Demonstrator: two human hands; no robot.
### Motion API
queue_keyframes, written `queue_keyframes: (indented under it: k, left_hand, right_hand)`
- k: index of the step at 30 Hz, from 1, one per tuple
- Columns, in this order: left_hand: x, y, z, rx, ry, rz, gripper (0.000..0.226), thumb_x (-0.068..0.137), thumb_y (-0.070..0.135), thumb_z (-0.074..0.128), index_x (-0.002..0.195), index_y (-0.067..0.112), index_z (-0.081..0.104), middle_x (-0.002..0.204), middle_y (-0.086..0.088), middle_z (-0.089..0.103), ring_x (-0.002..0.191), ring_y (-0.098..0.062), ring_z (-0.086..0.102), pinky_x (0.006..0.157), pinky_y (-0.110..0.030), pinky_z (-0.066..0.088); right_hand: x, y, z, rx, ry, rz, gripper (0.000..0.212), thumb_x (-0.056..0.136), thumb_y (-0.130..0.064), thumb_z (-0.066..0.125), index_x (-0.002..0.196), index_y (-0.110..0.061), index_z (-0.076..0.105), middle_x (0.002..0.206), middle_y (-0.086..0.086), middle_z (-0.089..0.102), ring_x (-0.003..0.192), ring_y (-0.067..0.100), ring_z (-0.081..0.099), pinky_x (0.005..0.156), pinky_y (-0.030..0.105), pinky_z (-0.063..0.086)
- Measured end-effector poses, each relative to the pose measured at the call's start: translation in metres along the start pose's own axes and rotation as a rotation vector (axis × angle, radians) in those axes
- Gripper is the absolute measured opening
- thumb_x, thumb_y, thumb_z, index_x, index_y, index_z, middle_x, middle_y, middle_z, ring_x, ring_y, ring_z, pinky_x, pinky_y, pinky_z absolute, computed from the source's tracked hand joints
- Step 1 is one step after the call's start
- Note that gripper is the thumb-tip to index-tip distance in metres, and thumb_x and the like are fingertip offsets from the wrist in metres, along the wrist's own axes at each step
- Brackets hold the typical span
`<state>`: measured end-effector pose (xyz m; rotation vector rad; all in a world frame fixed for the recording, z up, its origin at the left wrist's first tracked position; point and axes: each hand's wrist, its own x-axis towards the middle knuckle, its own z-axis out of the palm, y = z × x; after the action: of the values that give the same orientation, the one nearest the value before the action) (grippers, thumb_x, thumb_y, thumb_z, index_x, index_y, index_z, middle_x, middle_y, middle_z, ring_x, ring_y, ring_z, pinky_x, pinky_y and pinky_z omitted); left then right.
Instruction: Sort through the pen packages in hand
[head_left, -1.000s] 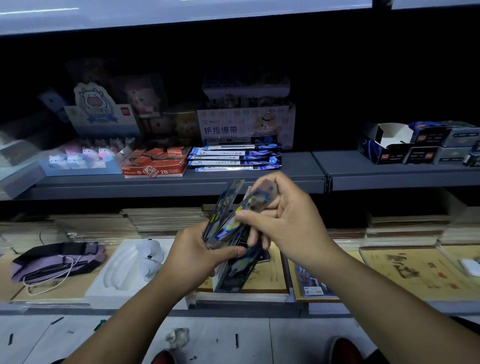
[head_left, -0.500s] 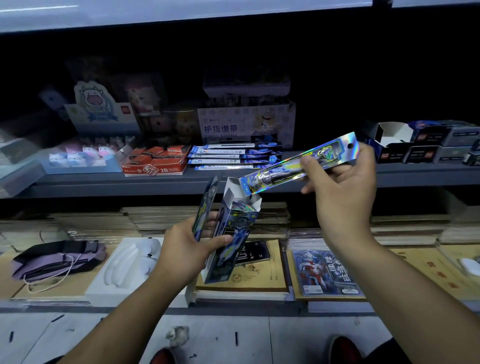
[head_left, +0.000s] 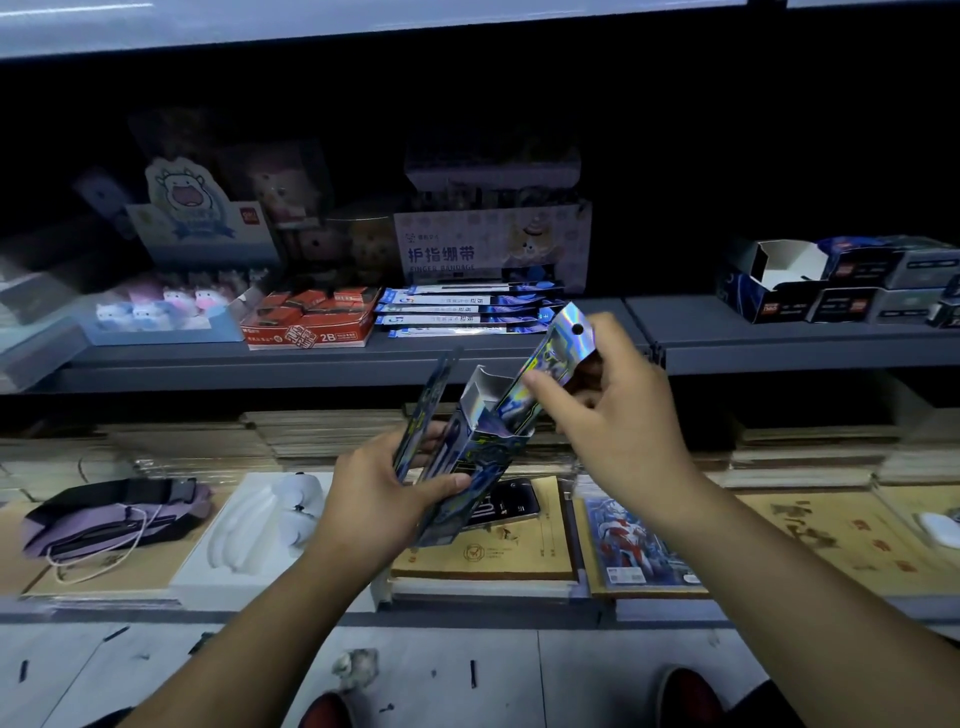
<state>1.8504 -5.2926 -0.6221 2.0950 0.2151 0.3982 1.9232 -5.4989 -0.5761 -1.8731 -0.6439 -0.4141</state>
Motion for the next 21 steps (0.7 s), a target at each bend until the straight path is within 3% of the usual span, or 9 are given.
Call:
queue_keyframes:
  k: [3, 8, 11, 15, 19, 21]
  left_hand:
    - [-0.0006, 0.0004, -0.0005, -0.007, 0.009, 0.002, 0.037, 0.076, 0.023, 0.088, 0.106, 0.038, 0.072, 0.093, 0.031, 0.073, 0.082, 0.013, 0.067, 0.061, -0.016, 0.048]
    - [-0.0001, 0.0006, -0.0016, 0.009, 0.018, 0.029, 0.039, 0.075, 0.02, 0.088, 0.105, 0.039, 0.071, 0.09, 0.03, 0.071, 0.085, 0.021, 0.063, 0.069, -0.001, 0.046]
    - [0.0, 0.0006, -0.0015, 0.008, 0.01, 0.019, 0.038, 0.075, 0.022, 0.088, 0.101, 0.042, 0.07, 0.089, 0.034, 0.071, 0.084, 0.017, 0.065, 0.063, -0.011, 0.048]
    - [0.0006, 0.0, -0.0012, 0.035, 0.011, 0.035, 0.038, 0.075, 0.023, 0.089, 0.105, 0.039, 0.071, 0.095, 0.028, 0.072, 0.09, 0.019, 0.064, 0.077, -0.003, 0.044]
    - [0.0004, 0.0004, -0.001, 0.071, 0.013, 0.057, 0.038, 0.075, 0.023, 0.089, 0.102, 0.042, 0.07, 0.09, 0.031, 0.07, 0.088, 0.02, 0.063, 0.072, 0.006, 0.04]
    - [0.0001, 0.0002, -0.0006, 0.102, 0.015, 0.063, 0.038, 0.075, 0.025, 0.089, 0.105, 0.04, 0.072, 0.092, 0.029, 0.071, 0.089, 0.019, 0.063, 0.072, 0.004, 0.04]
  right_hand:
    - [0.002, 0.0025, -0.0015, 0.01, -0.009, 0.03, 0.028, 0.093, -0.034, 0.071, 0.104, -0.015, 0.053, 0.079, 0.012, 0.068, 0.061, 0.032, 0.062, 0.058, 0.054, 0.053]
    - [0.0013, 0.0038, -0.0006, -0.014, -0.035, 0.052, 0.021, 0.092, -0.033, 0.072, 0.096, -0.024, 0.054, 0.081, 0.002, 0.071, 0.066, 0.022, 0.066, 0.061, 0.051, 0.055]
    - [0.0014, -0.0001, -0.0029, -0.033, -0.045, 0.06, 0.022, 0.093, -0.038, 0.069, 0.096, -0.018, 0.058, 0.078, 0.003, 0.07, 0.07, 0.023, 0.067, 0.065, 0.051, 0.054]
    - [0.0029, -0.0037, -0.0076, 0.038, 0.014, 0.076, 0.007, 0.099, -0.025, 0.064, 0.095, -0.019, 0.062, 0.067, 0.002, 0.068, 0.059, 0.013, 0.067, 0.061, 0.047, 0.057]
    - [0.0024, -0.0037, -0.0081, 0.004, 0.024, 0.062, 0.01, 0.096, -0.021, 0.07, 0.089, -0.017, 0.064, 0.056, 0.009, 0.062, 0.048, 0.012, 0.061, 0.051, 0.033, 0.051]
    - [0.0007, -0.0036, -0.0065, -0.037, -0.014, 0.057, 0.013, 0.095, -0.021, 0.071, 0.086, -0.015, 0.063, 0.051, 0.012, 0.059, 0.044, 0.02, 0.061, 0.051, 0.036, 0.052]
